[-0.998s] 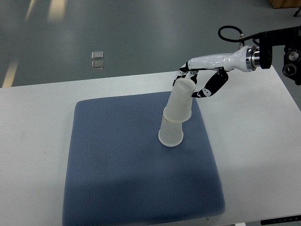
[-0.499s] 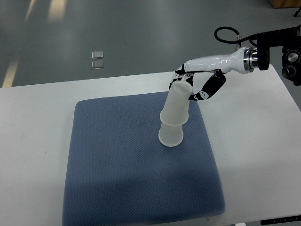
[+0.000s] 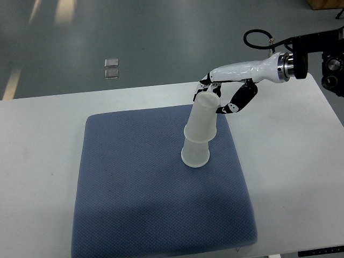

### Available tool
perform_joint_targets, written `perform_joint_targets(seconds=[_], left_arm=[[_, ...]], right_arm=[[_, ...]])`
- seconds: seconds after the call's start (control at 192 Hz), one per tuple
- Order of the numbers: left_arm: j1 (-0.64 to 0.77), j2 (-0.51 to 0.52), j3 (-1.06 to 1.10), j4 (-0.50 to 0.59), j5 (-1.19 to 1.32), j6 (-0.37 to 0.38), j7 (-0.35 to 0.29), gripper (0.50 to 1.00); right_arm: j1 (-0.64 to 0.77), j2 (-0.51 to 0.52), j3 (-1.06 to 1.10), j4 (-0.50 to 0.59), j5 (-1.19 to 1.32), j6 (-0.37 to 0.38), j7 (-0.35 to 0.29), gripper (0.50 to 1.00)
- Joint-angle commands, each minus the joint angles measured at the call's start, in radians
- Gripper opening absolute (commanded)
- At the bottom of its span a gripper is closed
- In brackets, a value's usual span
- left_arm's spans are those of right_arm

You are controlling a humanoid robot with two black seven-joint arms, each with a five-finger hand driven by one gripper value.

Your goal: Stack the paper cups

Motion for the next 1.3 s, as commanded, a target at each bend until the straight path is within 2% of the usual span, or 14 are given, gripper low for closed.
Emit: perform_joint_targets(seconds=[0.0,0.255,0.353,0.504,0.556,0.561,0.644,0.712,0.889,1.154,1.242,1.294], left_arm=[[0.0,0.0,0.0,0.0,-0.001,0.0,0.0,1.0],[0.0,0.0,0.0,0.0,-0.001,0.0,0.0,1.0],[0.0,0.0,0.0,0.0,0.001,0.0,0.0,1.0],[0.0,0.0,0.0,0.0,0.001,0.0,0.0,1.0],[0.0,0.0,0.0,0.0,0.001,0.0,0.0,1.0],[0.0,0.0,0.0,0.0,0.001,0.0,0.0,1.0],[0.0,0.0,0.0,0.0,-0.001,0.0,0.0,1.0],[0.0,0.0,0.0,0.0,-0.001,0.0,0.0,1.0],[0.0,0.0,0.0,0.0,0.001,0.0,0.0,1.0],[0.0,0.0,0.0,0.0,0.001,0.0,0.0,1.0],[0.0,0.0,0.0,0.0,0.001,0.0,0.0,1.0],[0.0,0.0,0.0,0.0,0.001,0.0,0.0,1.0]], right_arm=[[-0.004,0.002,0.0,0.0,-0.007,-0.001,0.0,0.552],[-0.01,0.005,0.0,0.0,-0.038,-0.011,0.0,0.57],[-0.013,0.008,0.0,-0.002,-0.068,-0.014,0.0,0.603],[-0.015,0.015,0.0,-0.002,-0.074,-0.012,0.0,0.713],[-0.015,0.015,0.0,-0.002,-0.074,-0.012,0.0,0.713],[-0.015,0.015,0.0,-0.002,-0.074,-0.012,0.0,0.755],[-0.015,0.015,0.0,-0.002,-0.073,-0.012,0.001,0.825],[-0.015,0.014,0.002,-0.002,-0.073,-0.011,0.001,0.858],[-0.015,0.012,0.002,0.0,-0.071,-0.006,0.003,0.881],[-0.015,0.003,0.012,-0.008,-0.047,-0.014,0.001,0.879],[-0.018,-0.001,0.02,-0.032,0.041,-0.023,0.0,0.879],[-0.024,-0.006,0.025,-0.063,0.142,-0.057,-0.002,0.879]])
